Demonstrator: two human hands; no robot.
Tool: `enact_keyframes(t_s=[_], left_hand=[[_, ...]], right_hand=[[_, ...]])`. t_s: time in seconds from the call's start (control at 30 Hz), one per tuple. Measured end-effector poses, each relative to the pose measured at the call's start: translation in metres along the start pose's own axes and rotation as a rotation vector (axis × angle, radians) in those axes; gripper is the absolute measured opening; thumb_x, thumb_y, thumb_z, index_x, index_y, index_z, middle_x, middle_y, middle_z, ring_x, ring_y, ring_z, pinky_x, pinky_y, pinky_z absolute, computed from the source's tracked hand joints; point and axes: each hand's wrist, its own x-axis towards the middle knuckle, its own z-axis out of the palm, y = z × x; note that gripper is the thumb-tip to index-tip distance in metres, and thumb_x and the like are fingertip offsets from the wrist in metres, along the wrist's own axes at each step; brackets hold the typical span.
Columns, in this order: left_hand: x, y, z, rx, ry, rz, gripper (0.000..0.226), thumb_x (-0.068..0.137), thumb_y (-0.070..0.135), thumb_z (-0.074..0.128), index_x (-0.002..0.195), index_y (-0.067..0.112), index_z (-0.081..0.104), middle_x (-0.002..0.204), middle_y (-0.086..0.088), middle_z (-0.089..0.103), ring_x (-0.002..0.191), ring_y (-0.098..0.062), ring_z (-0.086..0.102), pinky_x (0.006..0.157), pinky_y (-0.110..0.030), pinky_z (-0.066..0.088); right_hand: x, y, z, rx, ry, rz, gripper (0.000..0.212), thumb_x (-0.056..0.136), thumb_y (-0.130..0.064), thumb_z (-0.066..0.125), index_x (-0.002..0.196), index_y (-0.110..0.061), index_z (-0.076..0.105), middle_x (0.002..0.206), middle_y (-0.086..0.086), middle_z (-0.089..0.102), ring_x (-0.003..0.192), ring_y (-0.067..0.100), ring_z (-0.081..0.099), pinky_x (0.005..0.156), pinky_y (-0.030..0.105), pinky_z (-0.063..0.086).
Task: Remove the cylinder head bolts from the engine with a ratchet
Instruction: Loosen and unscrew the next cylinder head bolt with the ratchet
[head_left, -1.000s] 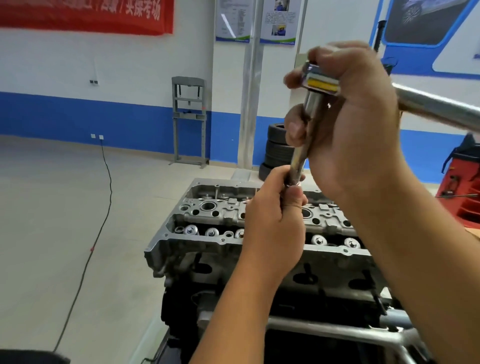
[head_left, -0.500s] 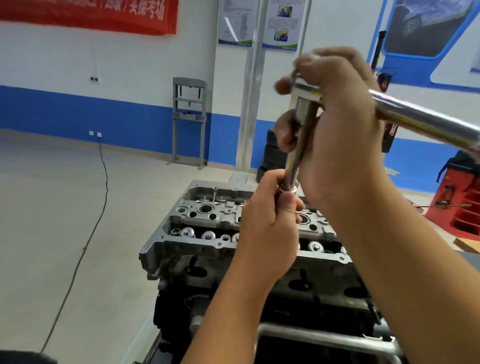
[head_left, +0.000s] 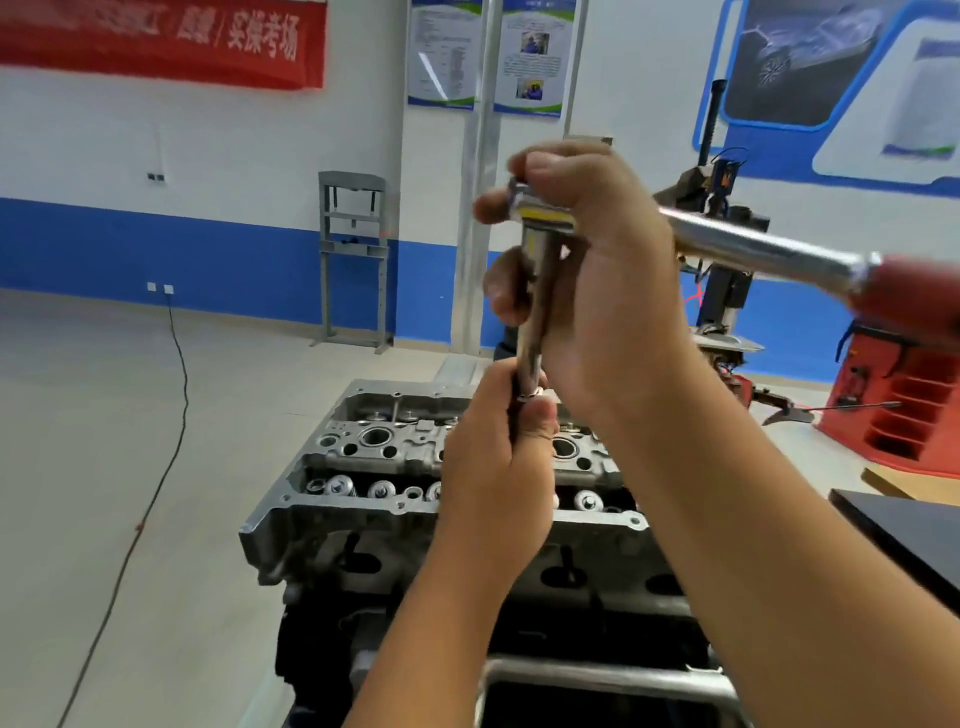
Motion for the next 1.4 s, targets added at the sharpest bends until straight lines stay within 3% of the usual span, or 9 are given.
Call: enact_keyframes(t_s=[0.1, 0.2, 0.4, 0.57, 0.67, 0.9, 1.07, 1.17, 1.4], left_hand=[[0.002, 0.001, -0.009, -0.122, -0.092, -0.079, 0.018, 0.110, 0.030, 0.044, 0.103, 0.030, 0.060, 0.090, -0.001, 0.069, 0.077, -0.014, 0.065, 0.064, -0.020, 0.049], [0.003, 0.001, -0.007, -0.091, -0.114, -0.078, 0.021, 0.110, 0.023, 0.043, 0.108, 0.034, 0.061, 0.088, 0.003, 0.068, 0.076, -0.010, 0.064, 0.068, -0.020, 0.048], [0.000, -0.002, 0.002, 0.045, 0.008, -0.006, 0.035, 0.106, 0.007, 0.044, 0.098, 0.037, 0.060, 0.073, 0.004, 0.063, 0.064, -0.006, 0.058, 0.059, -0.020, 0.047], [0.002, -0.001, -0.006, -0.029, -0.086, -0.043, 0.016, 0.108, 0.033, 0.046, 0.109, 0.041, 0.059, 0.089, 0.004, 0.068, 0.077, -0.016, 0.063, 0.065, -0.029, 0.052], [0.003, -0.001, -0.003, 0.098, -0.044, -0.012, 0.014, 0.108, 0.027, 0.049, 0.104, 0.036, 0.059, 0.084, 0.004, 0.066, 0.075, -0.020, 0.061, 0.072, -0.045, 0.055], [-0.001, -0.001, 0.001, 0.120, 0.051, 0.021, 0.016, 0.100, 0.023, 0.047, 0.095, 0.033, 0.058, 0.075, 0.002, 0.062, 0.062, -0.016, 0.056, 0.059, -0.034, 0.047], [0.003, -0.002, -0.011, -0.052, -0.122, -0.105, 0.023, 0.098, 0.052, 0.043, 0.098, 0.036, 0.061, 0.079, 0.013, 0.065, 0.073, -0.002, 0.059, 0.073, -0.032, 0.048], [0.003, -0.001, -0.005, -0.024, -0.090, -0.039, 0.017, 0.102, 0.043, 0.046, 0.098, 0.036, 0.061, 0.078, 0.011, 0.063, 0.072, -0.006, 0.057, 0.070, -0.034, 0.049], [0.002, -0.002, 0.000, 0.107, 0.014, -0.008, 0.016, 0.094, 0.038, 0.042, 0.085, 0.034, 0.055, 0.070, 0.005, 0.061, 0.059, -0.012, 0.052, 0.058, -0.037, 0.045]], right_hand=[[0.008, -0.009, -0.008, 0.211, -0.167, 0.184, 0.013, 0.081, -0.026, 0.054, 0.085, -0.014, 0.058, 0.078, 0.011, 0.066, 0.042, 0.019, 0.040, 0.050, 0.024, 0.026], [0.008, -0.011, -0.023, 0.305, -0.122, 0.221, 0.017, 0.083, -0.032, 0.047, 0.086, -0.018, 0.056, 0.079, 0.008, 0.064, 0.039, 0.018, 0.040, 0.054, 0.028, 0.019], [-0.007, -0.002, -0.012, 0.003, 0.051, -0.033, 0.013, 0.086, -0.026, 0.063, 0.092, -0.015, 0.061, 0.089, 0.010, 0.069, 0.048, 0.026, 0.053, 0.051, 0.032, 0.040], [0.009, -0.011, -0.019, 0.222, -0.133, 0.182, 0.014, 0.082, -0.027, 0.055, 0.088, -0.014, 0.057, 0.078, 0.008, 0.064, 0.040, 0.018, 0.040, 0.053, 0.025, 0.026], [0.009, -0.010, -0.027, 0.329, -0.100, 0.224, 0.017, 0.083, -0.032, 0.049, 0.087, -0.018, 0.057, 0.080, 0.007, 0.062, 0.041, 0.018, 0.040, 0.056, 0.028, 0.022], [-0.006, 0.007, -0.001, -0.109, 0.068, -0.185, 0.008, 0.087, -0.021, 0.065, 0.089, -0.012, 0.064, 0.080, 0.008, 0.068, 0.042, 0.025, 0.051, 0.045, 0.029, 0.041], [0.013, -0.002, -0.001, 0.233, -0.164, 0.152, 0.016, 0.080, -0.025, 0.054, 0.080, -0.012, 0.061, 0.069, 0.013, 0.059, 0.038, 0.018, 0.038, 0.048, 0.021, 0.026], [0.010, -0.006, -0.015, 0.348, -0.137, 0.183, 0.019, 0.081, -0.030, 0.047, 0.085, -0.013, 0.056, 0.072, 0.012, 0.058, 0.040, 0.018, 0.038, 0.053, 0.026, 0.018], [-0.003, 0.006, 0.005, -0.179, 0.107, -0.248, 0.007, 0.083, -0.016, 0.064, 0.083, -0.010, 0.066, 0.071, 0.009, 0.064, 0.039, 0.025, 0.050, 0.042, 0.027, 0.038]])
